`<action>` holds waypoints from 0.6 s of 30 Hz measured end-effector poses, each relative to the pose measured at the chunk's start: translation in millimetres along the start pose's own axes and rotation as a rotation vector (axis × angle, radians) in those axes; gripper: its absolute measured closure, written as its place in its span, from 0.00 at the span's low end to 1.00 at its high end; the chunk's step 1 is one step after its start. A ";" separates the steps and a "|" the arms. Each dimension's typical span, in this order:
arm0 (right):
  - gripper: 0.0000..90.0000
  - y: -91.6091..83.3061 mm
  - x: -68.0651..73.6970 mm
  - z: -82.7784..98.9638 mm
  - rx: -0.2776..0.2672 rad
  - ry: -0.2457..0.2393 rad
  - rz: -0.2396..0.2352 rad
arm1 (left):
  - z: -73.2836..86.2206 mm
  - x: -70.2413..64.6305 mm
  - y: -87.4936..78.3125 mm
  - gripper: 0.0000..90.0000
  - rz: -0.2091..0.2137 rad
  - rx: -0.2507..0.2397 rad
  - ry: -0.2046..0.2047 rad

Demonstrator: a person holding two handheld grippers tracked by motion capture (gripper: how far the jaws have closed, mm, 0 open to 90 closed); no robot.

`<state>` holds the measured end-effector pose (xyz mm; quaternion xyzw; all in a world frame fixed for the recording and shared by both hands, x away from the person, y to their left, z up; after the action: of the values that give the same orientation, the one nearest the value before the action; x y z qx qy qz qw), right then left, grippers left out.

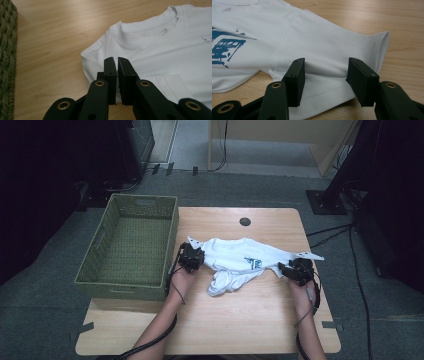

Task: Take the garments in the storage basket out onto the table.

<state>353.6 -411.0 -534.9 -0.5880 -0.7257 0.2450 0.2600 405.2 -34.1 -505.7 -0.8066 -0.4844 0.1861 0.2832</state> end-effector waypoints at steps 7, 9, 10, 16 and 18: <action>0.55 -0.2 -2.7 0.3 -0.004 0.000 0.006 | -11.9 8.9 3.0 0.97 -0.023 -0.018 -0.030; 0.55 -0.2 -2.5 0.3 -0.003 -0.001 0.008 | -13.6 12.0 4.7 0.97 -0.035 -0.018 -0.036; 0.55 -0.1 -2.8 0.3 -0.004 0.000 0.008 | -14.4 13.5 5.7 0.97 -0.043 -0.020 -0.041; 0.55 -0.5 -6.9 0.6 -0.009 0.014 0.012 | -15.6 21.1 12.2 0.97 -0.081 -0.009 -0.055; 0.55 -0.7 -8.2 0.8 -0.010 0.013 0.015 | -14.5 21.6 14.8 0.97 -0.092 -0.007 -0.055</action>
<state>354.0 -419.2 -535.8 -0.5962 -0.7210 0.2394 0.2597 433.5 -24.5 -504.6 -0.7790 -0.5291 0.1934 0.2752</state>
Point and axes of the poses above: each handheld gripper's, and its own axes: y roughly forward along the jaws, z roughly out of its underside, x roughly to its left, the point moved 1 cm from there along y, roughly forward along the jaws, and after that the axes turned 1 degree about z, right-handed, at the moved point
